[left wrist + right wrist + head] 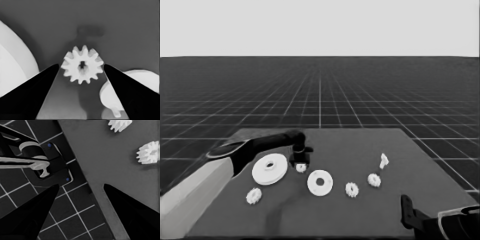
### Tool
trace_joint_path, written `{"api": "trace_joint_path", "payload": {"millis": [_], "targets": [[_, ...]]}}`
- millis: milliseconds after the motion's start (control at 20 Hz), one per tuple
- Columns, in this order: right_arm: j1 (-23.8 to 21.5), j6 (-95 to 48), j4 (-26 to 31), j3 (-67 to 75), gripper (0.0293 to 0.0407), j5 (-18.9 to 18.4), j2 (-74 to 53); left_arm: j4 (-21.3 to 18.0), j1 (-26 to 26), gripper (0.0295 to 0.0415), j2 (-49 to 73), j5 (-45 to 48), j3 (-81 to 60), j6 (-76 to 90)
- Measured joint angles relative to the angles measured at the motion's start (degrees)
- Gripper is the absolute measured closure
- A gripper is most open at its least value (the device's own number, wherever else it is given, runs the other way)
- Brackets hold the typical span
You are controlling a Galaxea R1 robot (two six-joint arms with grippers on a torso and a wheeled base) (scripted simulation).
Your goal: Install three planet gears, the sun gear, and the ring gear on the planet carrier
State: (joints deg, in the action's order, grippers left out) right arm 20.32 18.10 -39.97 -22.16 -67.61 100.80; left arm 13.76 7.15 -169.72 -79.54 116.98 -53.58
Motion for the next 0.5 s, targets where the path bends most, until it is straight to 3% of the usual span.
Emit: {"api": "trace_joint_path", "payload": {"millis": [300,400,500], "targets": [[0.0,0.0,0.0,0.0,0.0315,0.0,0.0,0.4,0.85,0.0325,-0.9,0.86,2.23,1.08],[0.0,0.0,0.0,0.0,0.0315,0.0,0.0,0.48,0.84,0.0392,-0.88,0.94,2.36,1.13],[0.0,0.0,0.0,0.0,0.0315,0.0,0.0,0.48,0.84,0.0398,-0.87,0.94,2.37,1.16]]}}
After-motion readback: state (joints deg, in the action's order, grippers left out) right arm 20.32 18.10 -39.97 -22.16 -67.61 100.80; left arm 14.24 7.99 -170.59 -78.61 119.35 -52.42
